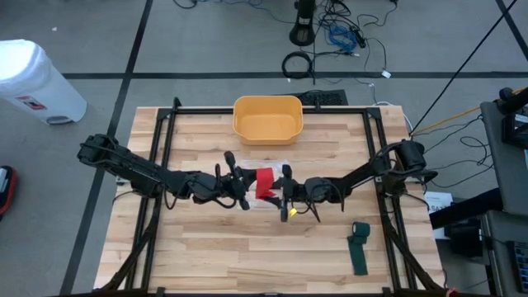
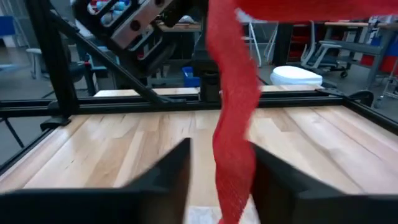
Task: Roll bandage
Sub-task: Roll the red bandage
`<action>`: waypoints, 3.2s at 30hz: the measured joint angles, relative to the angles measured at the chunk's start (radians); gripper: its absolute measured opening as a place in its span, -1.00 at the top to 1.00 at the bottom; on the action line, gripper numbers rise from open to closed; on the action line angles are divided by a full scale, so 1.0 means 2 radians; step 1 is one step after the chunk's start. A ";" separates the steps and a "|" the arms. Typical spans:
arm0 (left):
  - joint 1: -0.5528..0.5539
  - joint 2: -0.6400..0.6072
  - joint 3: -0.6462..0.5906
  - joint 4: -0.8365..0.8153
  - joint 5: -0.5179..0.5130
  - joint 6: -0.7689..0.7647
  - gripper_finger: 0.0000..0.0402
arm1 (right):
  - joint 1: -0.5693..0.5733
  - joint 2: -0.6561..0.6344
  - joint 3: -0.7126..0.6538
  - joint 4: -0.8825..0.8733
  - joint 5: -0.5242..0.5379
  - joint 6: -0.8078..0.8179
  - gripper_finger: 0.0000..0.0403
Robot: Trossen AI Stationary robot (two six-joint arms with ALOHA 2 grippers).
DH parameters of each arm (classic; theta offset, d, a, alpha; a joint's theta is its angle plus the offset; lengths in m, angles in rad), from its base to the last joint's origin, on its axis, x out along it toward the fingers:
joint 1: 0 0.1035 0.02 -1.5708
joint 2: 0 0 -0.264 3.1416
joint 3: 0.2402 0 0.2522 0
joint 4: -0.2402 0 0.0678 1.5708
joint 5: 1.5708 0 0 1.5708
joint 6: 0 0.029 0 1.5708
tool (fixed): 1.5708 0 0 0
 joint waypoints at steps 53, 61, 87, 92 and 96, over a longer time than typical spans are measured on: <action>0.054 0.000 0.000 -0.082 0.088 0.040 0.93 | 0.083 -0.175 0.170 -0.450 -0.050 -0.098 1.00; 0.054 0.000 0.000 -0.057 0.088 0.039 0.93 | 0.085 -0.175 0.099 -0.365 -0.046 -0.062 1.00; 0.043 0.000 0.000 0.013 0.117 -0.026 0.93 | 0.044 -0.134 0.007 -0.223 -0.068 -0.019 1.00; 0.031 0.000 0.000 0.015 0.117 -0.026 0.93 | 0.034 -0.130 0.007 -0.220 -0.079 -0.020 1.00; 0.021 0.000 0.000 0.014 0.117 -0.038 0.93 | 0.020 -0.130 0.007 -0.227 -0.077 -0.022 1.00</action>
